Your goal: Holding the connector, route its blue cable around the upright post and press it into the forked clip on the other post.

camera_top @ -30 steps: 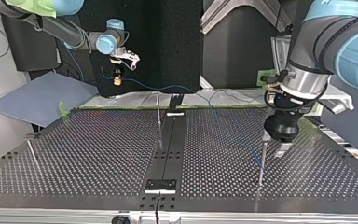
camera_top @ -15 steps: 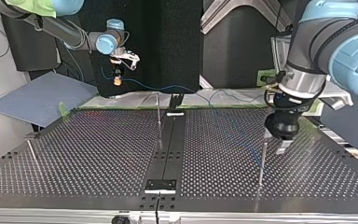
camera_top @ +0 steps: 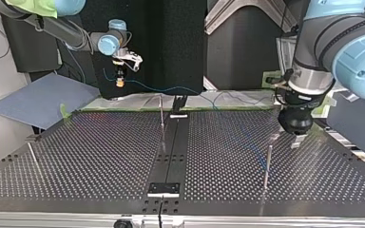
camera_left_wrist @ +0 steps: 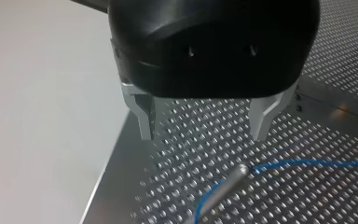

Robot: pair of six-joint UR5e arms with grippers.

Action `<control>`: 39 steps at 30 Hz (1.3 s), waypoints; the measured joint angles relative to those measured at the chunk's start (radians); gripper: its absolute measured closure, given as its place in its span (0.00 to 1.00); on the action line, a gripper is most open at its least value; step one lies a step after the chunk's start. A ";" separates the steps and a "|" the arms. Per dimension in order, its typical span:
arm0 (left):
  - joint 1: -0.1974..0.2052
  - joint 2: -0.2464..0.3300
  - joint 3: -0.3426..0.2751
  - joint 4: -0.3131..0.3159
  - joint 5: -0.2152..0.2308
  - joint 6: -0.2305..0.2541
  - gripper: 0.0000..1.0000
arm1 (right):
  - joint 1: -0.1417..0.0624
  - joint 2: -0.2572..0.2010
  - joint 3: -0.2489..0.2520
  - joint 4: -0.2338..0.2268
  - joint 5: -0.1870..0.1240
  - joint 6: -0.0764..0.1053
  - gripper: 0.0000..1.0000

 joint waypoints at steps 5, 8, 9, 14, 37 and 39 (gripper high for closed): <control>-0.004 0.000 0.000 -0.016 -0.044 0.006 0.00 | 0.000 0.000 0.000 0.000 0.000 0.000 1.00; -0.006 0.000 0.000 -0.016 -0.074 0.007 0.00 | 0.000 0.000 0.000 0.000 0.000 0.000 1.00; -0.007 0.000 0.000 -0.016 -0.082 0.007 0.00 | 0.000 0.000 0.000 0.000 0.000 0.000 1.00; -0.009 0.000 -0.001 -0.017 -0.100 0.007 0.00 | 0.000 0.000 0.000 0.000 0.000 0.000 1.00; -0.032 0.001 -0.007 0.008 -0.088 0.029 0.00 | 0.000 0.000 0.000 0.001 0.000 0.000 1.00; -0.044 0.001 -0.017 0.020 -0.075 0.041 0.00 | 0.000 0.000 0.000 0.001 0.000 0.000 1.00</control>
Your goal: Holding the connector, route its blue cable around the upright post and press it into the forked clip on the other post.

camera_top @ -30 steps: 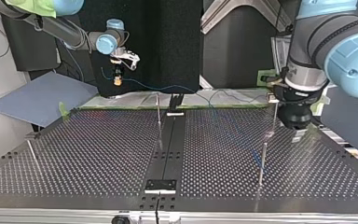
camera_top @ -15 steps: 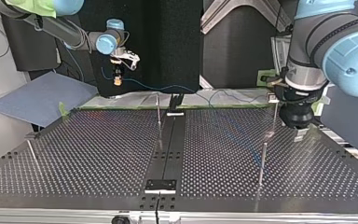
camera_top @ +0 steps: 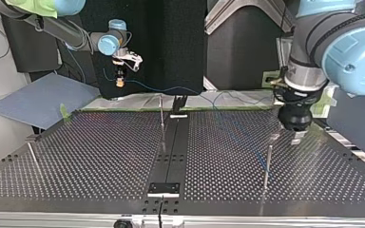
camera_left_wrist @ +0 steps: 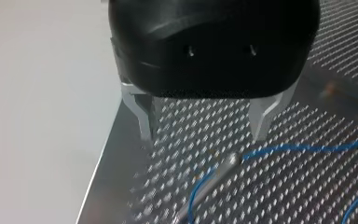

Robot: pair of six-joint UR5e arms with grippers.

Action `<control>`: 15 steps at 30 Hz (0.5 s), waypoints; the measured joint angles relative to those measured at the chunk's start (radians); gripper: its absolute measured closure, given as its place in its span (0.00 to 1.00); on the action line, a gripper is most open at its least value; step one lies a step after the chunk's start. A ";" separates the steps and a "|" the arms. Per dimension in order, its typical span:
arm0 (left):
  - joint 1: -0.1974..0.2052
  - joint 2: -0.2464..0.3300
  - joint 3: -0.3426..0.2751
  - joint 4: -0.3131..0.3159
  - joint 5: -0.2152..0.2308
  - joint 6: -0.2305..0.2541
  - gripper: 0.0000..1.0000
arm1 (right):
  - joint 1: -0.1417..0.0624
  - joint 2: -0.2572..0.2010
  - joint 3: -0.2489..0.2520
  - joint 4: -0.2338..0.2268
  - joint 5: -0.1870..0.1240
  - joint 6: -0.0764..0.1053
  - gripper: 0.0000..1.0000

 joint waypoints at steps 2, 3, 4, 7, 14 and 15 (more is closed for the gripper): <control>-0.017 0.000 -0.015 0.017 0.017 0.017 0.00 | 0.000 0.000 0.000 0.000 0.000 0.000 1.00; -0.025 0.000 -0.021 0.024 0.025 0.025 0.00 | 0.000 0.000 0.000 0.001 0.000 0.000 1.00; -0.035 0.000 -0.028 0.035 0.033 0.032 0.00 | 0.000 0.000 0.000 0.001 0.000 0.000 1.00; -0.063 -0.001 -0.044 0.063 0.030 0.040 0.00 | 0.000 0.000 0.000 0.004 0.000 0.000 1.00; -0.130 -0.002 -0.101 0.130 -0.026 0.042 0.00 | 0.000 0.000 0.000 0.006 -0.004 0.009 1.00; -0.138 -0.002 -0.109 0.138 -0.034 0.045 0.00 | 0.000 0.000 0.000 0.004 -0.008 0.012 1.00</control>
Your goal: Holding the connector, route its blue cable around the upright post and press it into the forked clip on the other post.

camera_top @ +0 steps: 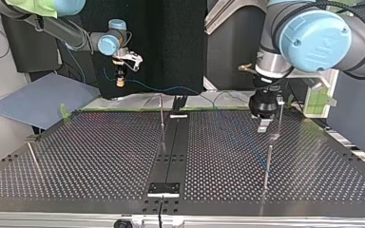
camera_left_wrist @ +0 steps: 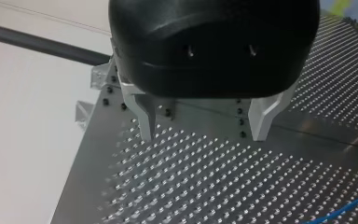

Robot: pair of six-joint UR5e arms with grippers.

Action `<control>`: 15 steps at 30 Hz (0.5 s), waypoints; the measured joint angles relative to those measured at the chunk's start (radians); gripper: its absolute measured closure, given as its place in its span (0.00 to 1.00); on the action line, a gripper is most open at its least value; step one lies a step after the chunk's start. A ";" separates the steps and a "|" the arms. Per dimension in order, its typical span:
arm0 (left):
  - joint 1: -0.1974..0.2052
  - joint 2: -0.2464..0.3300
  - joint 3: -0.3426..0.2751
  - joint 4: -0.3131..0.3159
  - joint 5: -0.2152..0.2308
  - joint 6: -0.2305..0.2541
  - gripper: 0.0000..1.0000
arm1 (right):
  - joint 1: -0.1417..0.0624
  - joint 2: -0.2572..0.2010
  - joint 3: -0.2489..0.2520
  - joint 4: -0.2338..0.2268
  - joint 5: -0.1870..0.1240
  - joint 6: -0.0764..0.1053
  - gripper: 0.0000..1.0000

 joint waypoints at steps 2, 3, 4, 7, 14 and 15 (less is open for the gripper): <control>-0.018 -0.003 -0.018 0.017 -0.017 0.009 0.00 | 0.000 0.000 0.000 -0.002 -0.007 0.005 1.00; -0.025 -0.005 -0.025 0.025 -0.024 0.014 0.00 | 0.000 0.000 0.000 -0.003 -0.012 0.007 1.00; -0.035 -0.008 -0.035 0.035 -0.032 0.022 0.00 | 0.000 0.000 0.000 -0.004 -0.016 0.009 1.00; -0.060 -0.023 -0.059 0.060 -0.053 0.044 0.00 | 0.000 0.000 0.000 -0.005 -0.023 0.015 1.00; -0.118 -0.078 -0.118 0.118 -0.084 0.102 0.00 | 0.000 0.000 0.000 -0.005 -0.030 0.018 1.00; -0.126 -0.085 -0.125 0.126 -0.083 0.109 0.00 | 0.000 0.000 0.000 -0.005 -0.031 0.018 1.00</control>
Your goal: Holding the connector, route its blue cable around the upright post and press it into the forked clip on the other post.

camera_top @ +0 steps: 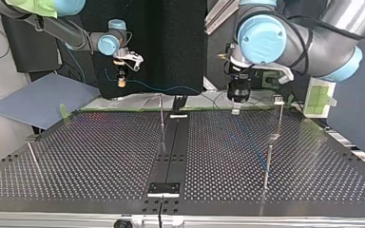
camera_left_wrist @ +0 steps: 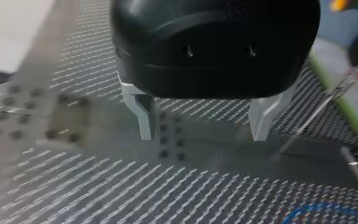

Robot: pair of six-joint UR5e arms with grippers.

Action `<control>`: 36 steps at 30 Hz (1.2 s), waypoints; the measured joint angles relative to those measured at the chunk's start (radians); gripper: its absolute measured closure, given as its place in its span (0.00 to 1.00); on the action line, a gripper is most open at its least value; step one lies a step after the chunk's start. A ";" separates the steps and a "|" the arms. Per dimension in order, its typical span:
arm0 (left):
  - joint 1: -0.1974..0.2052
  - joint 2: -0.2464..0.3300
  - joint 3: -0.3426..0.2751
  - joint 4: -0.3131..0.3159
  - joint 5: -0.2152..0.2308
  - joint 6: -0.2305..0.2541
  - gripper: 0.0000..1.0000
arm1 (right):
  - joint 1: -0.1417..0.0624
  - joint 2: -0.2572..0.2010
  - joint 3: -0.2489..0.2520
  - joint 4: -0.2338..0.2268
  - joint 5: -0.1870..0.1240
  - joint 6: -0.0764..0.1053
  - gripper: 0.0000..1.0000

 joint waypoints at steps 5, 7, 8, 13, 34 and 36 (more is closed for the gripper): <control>-0.041 -0.041 -0.025 0.040 0.024 0.041 0.00 | 0.000 0.000 0.000 0.000 -0.003 0.000 1.00; -0.058 -0.053 -0.028 0.058 0.024 0.058 0.00 | 0.000 0.000 0.000 0.000 -0.004 0.000 1.00; -0.064 -0.056 -0.029 0.065 0.021 0.065 0.00 | 0.000 0.000 0.000 0.000 -0.004 0.000 1.00; -0.071 -0.063 -0.029 0.107 -0.014 0.108 0.00 | 0.000 0.000 0.000 -0.001 -0.005 0.001 1.00; 0.061 -0.106 -0.024 0.280 -0.020 0.247 0.00 | 0.005 0.000 0.000 -0.005 -0.010 0.000 1.00; 0.067 -0.107 -0.023 0.294 -0.019 0.261 0.00 | 0.005 0.000 0.000 -0.005 -0.011 0.000 1.00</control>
